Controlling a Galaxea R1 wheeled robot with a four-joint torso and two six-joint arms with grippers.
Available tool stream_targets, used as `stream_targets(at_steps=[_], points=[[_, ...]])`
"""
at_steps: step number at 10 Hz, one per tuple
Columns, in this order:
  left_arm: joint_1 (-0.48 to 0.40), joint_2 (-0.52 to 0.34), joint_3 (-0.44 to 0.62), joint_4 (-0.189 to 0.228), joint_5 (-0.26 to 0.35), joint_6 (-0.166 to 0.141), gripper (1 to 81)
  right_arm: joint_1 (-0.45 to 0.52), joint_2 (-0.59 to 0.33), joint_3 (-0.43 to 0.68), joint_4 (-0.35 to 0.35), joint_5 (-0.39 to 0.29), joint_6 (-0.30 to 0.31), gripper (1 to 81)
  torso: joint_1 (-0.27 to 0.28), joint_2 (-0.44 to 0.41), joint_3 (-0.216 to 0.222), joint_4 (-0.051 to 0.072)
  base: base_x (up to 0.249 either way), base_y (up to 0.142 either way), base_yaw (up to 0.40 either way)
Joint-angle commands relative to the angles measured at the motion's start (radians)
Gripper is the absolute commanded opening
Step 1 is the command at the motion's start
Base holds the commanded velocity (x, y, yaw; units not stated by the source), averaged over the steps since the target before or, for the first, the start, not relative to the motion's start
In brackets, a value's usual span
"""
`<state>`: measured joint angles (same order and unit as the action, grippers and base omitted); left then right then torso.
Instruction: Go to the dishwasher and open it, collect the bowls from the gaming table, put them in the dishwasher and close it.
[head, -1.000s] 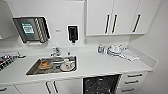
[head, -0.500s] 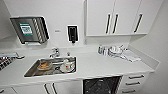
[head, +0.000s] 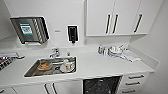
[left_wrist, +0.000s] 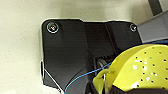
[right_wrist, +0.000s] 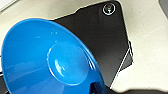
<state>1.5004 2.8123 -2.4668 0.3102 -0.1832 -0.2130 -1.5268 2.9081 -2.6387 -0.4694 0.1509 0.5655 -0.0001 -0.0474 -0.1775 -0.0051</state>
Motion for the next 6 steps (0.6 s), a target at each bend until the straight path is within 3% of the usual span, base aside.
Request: stream_targets(at_steps=[1, 6], points=[[-0.022, -0.051, 0.068, 0.009, 0.011, -0.002, 1.0, 0.033, -0.129, 0.214, -0.008, -0.036, 0.008, 1.0, 0.0, 0.0, 0.0, 0.0, 0.0, 0.0, 0.0], [-0.022, -0.207, 0.32, 0.01, -0.021, 0.0, 1.0, 0.036, -0.148, 0.241, 0.0, -0.033, 0.014, 1.0, 0.0, 0.0, 0.0, 0.0, 0.0, 0.0, 0.0]])
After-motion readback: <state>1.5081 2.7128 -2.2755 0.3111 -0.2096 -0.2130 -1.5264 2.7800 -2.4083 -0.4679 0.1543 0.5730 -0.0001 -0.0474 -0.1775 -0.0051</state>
